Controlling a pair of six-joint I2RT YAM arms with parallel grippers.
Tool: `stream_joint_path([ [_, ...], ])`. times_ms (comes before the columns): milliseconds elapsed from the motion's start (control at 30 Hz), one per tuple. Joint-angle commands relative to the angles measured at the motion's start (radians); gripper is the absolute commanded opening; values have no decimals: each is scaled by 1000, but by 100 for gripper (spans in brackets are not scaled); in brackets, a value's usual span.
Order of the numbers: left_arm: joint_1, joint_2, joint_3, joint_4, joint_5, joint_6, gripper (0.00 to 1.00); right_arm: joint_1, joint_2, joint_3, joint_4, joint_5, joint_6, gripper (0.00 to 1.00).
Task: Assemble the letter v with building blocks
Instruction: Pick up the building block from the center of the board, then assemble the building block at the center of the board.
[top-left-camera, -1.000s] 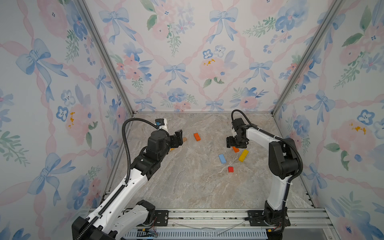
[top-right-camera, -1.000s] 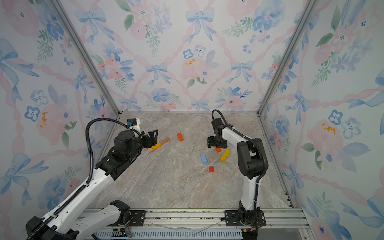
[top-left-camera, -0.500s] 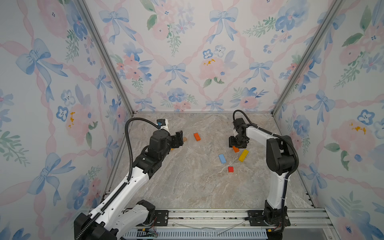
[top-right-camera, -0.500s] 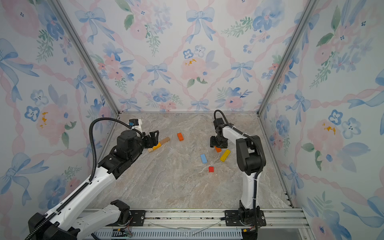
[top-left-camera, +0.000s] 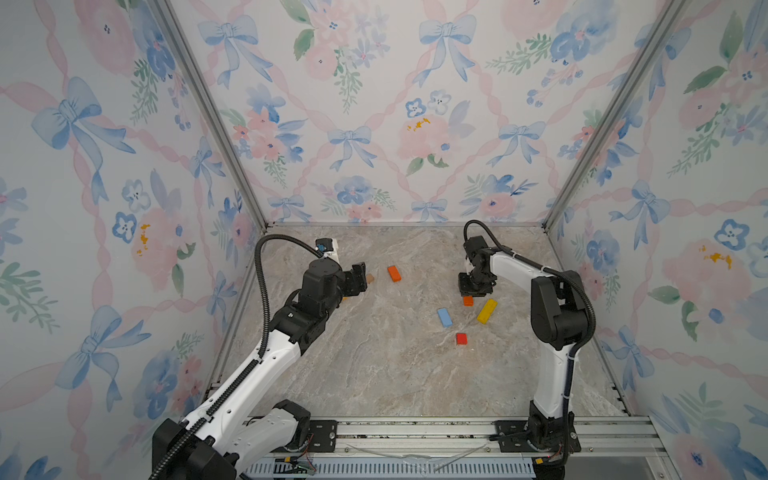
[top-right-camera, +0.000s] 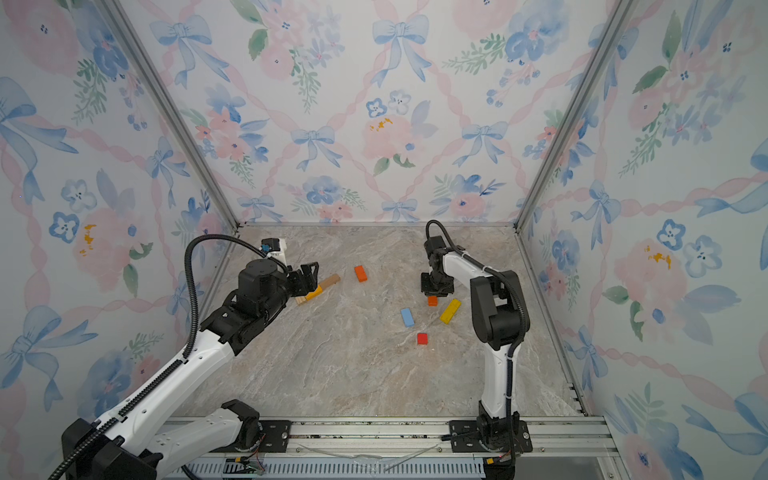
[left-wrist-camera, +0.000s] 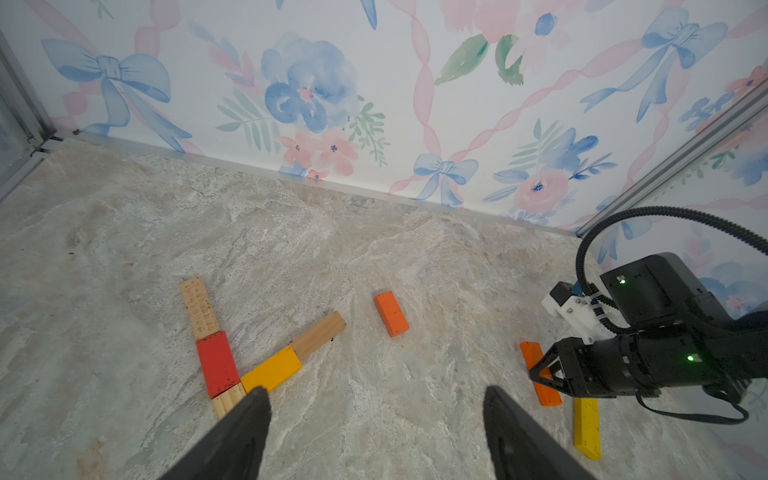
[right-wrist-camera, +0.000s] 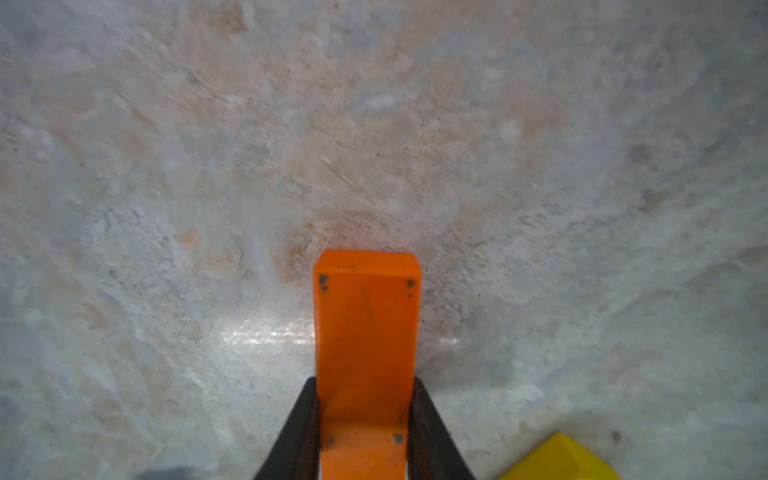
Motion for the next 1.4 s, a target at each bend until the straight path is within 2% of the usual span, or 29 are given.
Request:
stream_joint_path([
  [0, 10, 1, -11, 0, -7, -10, 80, 43, -1, 60, -74, 55, -31, 5],
  [267, 10, -1, -22, 2, -1, -30, 76, 185, -21, 192, -139, 53, -89, 2],
  [667, 10, -36, -55, 17, 7, -46, 73, 361, 115, 383, -209, -27, -128, 2],
  [1067, 11, -58, -77, 9, 1, -56, 72, 399, 218, 431, -193, -55, -69, 5],
  [1367, 11, -63, -78, 1, -11, -56, 72, 400, 304, 528, -221, -37, -66, 6],
])
